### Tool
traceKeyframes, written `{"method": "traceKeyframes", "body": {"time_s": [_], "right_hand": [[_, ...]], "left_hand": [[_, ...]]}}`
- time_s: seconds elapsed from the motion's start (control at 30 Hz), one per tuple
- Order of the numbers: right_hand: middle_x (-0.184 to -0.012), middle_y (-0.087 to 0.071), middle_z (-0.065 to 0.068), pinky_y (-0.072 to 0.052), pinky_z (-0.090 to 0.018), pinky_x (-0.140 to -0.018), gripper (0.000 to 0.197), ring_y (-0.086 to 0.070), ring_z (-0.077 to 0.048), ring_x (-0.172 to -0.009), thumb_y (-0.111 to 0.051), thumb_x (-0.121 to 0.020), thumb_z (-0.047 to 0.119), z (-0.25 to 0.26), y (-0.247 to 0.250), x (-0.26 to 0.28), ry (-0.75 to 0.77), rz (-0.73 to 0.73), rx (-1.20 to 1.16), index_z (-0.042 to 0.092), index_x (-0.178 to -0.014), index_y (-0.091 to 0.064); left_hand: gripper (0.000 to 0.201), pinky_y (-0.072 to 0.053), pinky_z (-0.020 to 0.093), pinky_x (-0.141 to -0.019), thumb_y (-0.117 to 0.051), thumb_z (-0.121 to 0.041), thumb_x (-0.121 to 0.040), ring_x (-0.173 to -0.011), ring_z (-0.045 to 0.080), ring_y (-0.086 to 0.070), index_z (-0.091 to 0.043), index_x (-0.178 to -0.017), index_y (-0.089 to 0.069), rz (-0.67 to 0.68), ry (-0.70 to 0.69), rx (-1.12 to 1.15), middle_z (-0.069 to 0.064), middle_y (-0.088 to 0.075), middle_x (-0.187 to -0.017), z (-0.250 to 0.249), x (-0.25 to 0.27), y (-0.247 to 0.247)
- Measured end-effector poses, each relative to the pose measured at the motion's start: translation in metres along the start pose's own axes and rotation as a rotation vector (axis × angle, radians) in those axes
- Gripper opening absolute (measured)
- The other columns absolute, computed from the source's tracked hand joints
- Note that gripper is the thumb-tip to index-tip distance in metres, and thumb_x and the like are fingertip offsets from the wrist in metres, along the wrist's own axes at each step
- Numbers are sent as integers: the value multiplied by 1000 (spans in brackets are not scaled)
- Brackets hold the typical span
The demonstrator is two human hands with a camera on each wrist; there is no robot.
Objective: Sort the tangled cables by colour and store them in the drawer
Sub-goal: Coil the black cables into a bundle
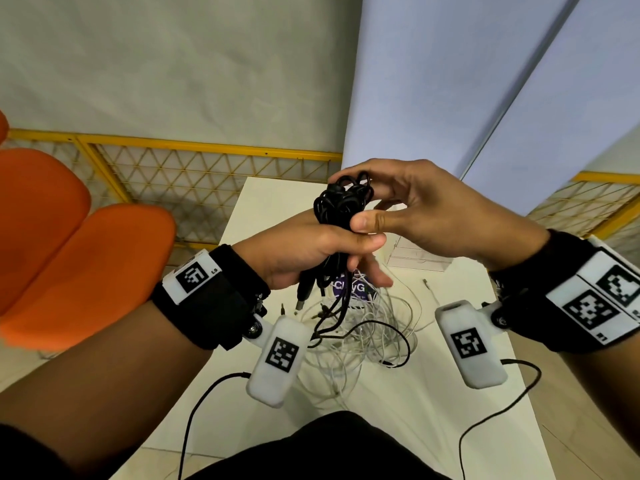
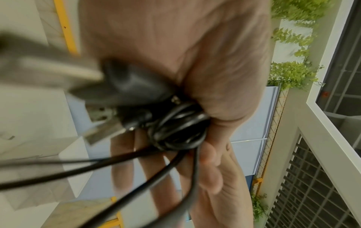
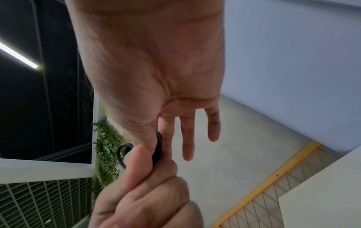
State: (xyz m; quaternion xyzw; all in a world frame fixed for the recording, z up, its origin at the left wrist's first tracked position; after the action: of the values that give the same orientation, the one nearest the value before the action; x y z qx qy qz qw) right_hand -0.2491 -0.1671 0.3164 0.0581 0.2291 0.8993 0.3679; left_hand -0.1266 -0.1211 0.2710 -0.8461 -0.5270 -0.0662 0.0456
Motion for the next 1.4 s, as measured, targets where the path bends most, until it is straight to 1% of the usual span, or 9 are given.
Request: {"method": "traceKeyframes", "body": {"time_s": [0.13,0.3,0.53,0.63,0.77,1.0,1.17,1.33,1.4], "right_hand": [[-107,-75,2,-49,-18,-87,44,-67,-4,-104,-66,-90,6,-2,-2,-2,-23,-18,-66,9,-132,-56],[-122,-67,3,-48,-24,-97,44,-61,-7,-115,-62,-93,10,3,-10,-1,-42,31,-157,13,-136,-50],[-100,-71,-25,-54,-50,-95,21,-69,-37,-101,-79,-78,6,7,-22,-8,-12,-208,-338,4,-92,-64],[-80,-67,-23,-59,-41,-79,13,-74,-36,-85,-69,-84,-5,5,-23,-8,-2,-273,-381,3,-83,-59],[-69,-63,-11,-60,-42,-71,8,-72,-34,-72,-67,-88,-1,10,-22,-6,19,-322,-438,0,-87,-59],[-60,-59,-8,-54,-63,-80,18,-61,-24,-55,-72,-87,13,12,-27,-7,-15,-335,-415,-1,-85,-61],[-59,-54,-14,-52,-63,-79,35,-53,-23,-54,-73,-85,27,19,-26,-6,-43,-300,-371,-2,-73,-56],[-49,-52,-12,-54,-34,-68,44,-50,-38,-56,-77,-82,31,24,-25,-4,-74,-341,-281,-1,-64,-54],[-46,-47,-12,-51,-37,-63,46,-45,-37,-52,-74,-86,25,23,-26,-5,-83,-359,-295,3,-57,-47]], "left_hand": [[36,-59,53,-73,-61,-18,-90,-44,22,-53,-17,-54,-55,9,9,107,4,-45,-47,4,-3,2],[40,-38,24,-43,-63,-14,-81,-35,14,-32,-16,-49,-41,-27,90,208,-1,-29,-40,9,-10,-3],[54,-22,24,-44,-62,-3,-91,-35,11,-29,-19,-44,-41,33,178,104,-1,-31,-40,3,-12,-22],[46,-21,23,-43,-65,-1,-88,-34,9,-31,-18,-47,-56,79,154,106,1,-43,-46,0,-9,-24],[27,-33,21,-40,-69,0,-81,-36,6,-40,-15,-58,-69,115,88,195,4,-61,-58,-5,-6,-22],[12,-60,40,-65,-59,-6,-86,-44,10,-51,-4,-75,-63,233,175,299,-2,-49,-49,2,-1,-21],[22,-41,23,-43,-67,-18,-83,-37,6,-36,-16,-61,-70,128,180,180,-5,-37,-46,4,-5,-23],[36,-25,21,-42,-75,-16,-78,-35,10,-28,-14,-55,-47,58,203,87,-3,-32,-43,7,-9,-28],[33,-22,24,-44,-72,-6,-83,-35,10,-27,-11,-63,-46,37,212,50,-3,-31,-42,5,-9,-30]]}}
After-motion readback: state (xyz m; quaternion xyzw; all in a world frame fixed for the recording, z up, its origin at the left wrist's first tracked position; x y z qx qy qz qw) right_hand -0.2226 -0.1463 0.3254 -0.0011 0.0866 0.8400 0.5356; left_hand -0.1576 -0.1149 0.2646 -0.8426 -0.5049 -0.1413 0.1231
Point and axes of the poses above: each hand's wrist, its own x-axis away from the middle knuckle, its own y-axis out of the back of the hand, z = x × y, the point moved 4 cm from there along -x, towards the middle knuckle
